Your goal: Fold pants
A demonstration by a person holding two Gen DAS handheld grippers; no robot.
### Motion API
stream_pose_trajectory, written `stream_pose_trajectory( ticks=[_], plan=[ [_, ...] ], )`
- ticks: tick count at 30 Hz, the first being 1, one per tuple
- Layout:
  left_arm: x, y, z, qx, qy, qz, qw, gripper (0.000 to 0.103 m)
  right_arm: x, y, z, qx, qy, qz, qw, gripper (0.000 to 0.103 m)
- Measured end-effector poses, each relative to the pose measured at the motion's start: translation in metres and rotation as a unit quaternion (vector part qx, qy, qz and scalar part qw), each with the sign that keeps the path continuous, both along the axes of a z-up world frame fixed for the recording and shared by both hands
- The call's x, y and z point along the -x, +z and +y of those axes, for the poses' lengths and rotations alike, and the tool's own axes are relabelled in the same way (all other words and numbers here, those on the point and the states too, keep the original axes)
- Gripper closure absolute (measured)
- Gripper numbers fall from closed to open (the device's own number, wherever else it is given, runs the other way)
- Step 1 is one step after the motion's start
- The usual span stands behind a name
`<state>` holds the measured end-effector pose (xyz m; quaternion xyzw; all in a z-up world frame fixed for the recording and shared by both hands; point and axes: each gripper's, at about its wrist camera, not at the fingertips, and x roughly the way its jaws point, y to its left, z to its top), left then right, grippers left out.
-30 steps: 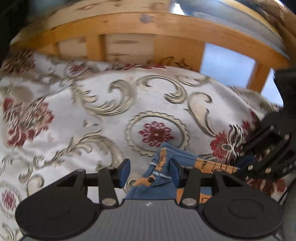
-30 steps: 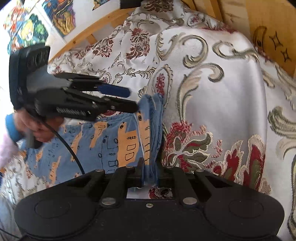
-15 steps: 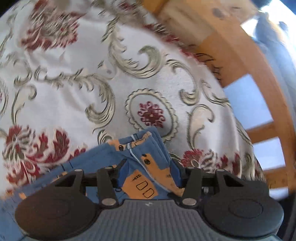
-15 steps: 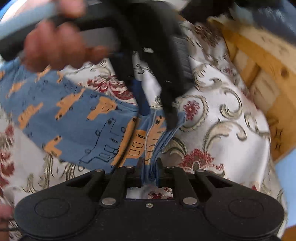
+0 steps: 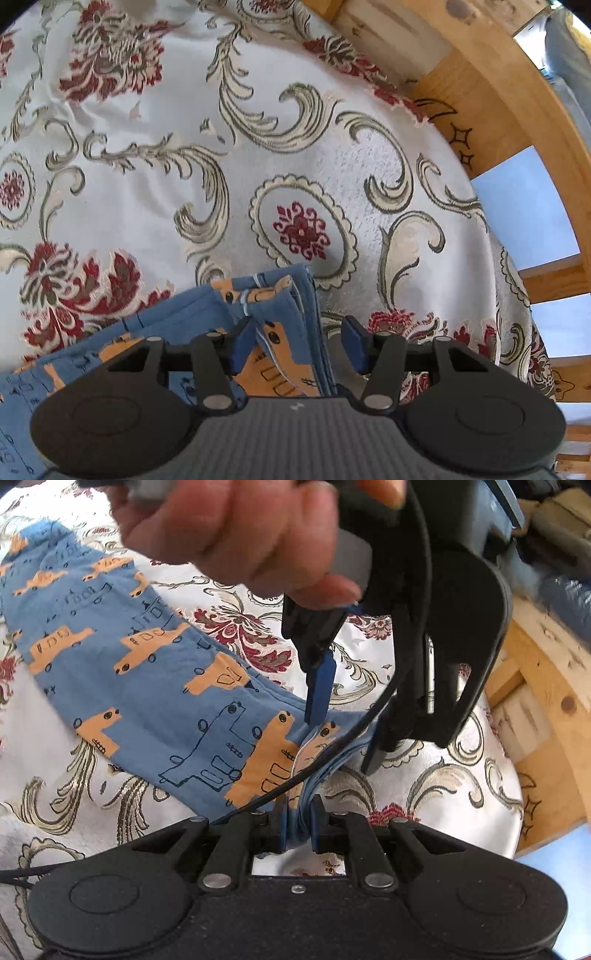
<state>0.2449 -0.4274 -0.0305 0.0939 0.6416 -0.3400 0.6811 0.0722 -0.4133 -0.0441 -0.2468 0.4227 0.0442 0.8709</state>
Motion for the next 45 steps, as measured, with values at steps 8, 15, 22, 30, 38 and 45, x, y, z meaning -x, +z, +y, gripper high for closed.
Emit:
stream_pose_trajectory(
  ticks=[8, 15, 22, 30, 38, 45],
  plan=[
    [-0.003, -0.004, 0.006, -0.005, 0.039, 0.022, 0.999, 0.091, 0.003, 0.008, 0.012, 0.028, 0.012, -0.018, 0.999, 0.091],
    [-0.015, 0.017, 0.032, 0.053, 0.045, 0.042, 0.9967, 0.092, 0.001, 0.035, 0.026, 0.014, -0.005, -0.032, 0.999, 0.091],
    [-0.031, 0.041, 0.073, 0.117, 0.035, 0.051, 0.9912, 0.092, -0.004, 0.054, 0.078, 0.02, -0.002, -0.031, 0.999, 0.091],
    [-0.042, 0.039, 0.159, 0.162, 0.037, 0.057, 0.9844, 0.092, -0.011, 0.043, 0.158, 0.027, 0.004, -0.024, 0.999, 0.091],
    [-0.047, 0.008, 0.239, 0.182, 0.054, 0.059, 0.98, 0.092, -0.02, 0.007, 0.218, 0.051, 0.044, -0.005, 0.998, 0.091],
    [-0.046, -0.029, 0.274, 0.19, 0.06, 0.047, 0.9788, 0.092, -0.026, -0.029, 0.248, 0.071, 0.058, 0.015, 0.996, 0.088]
  ],
)
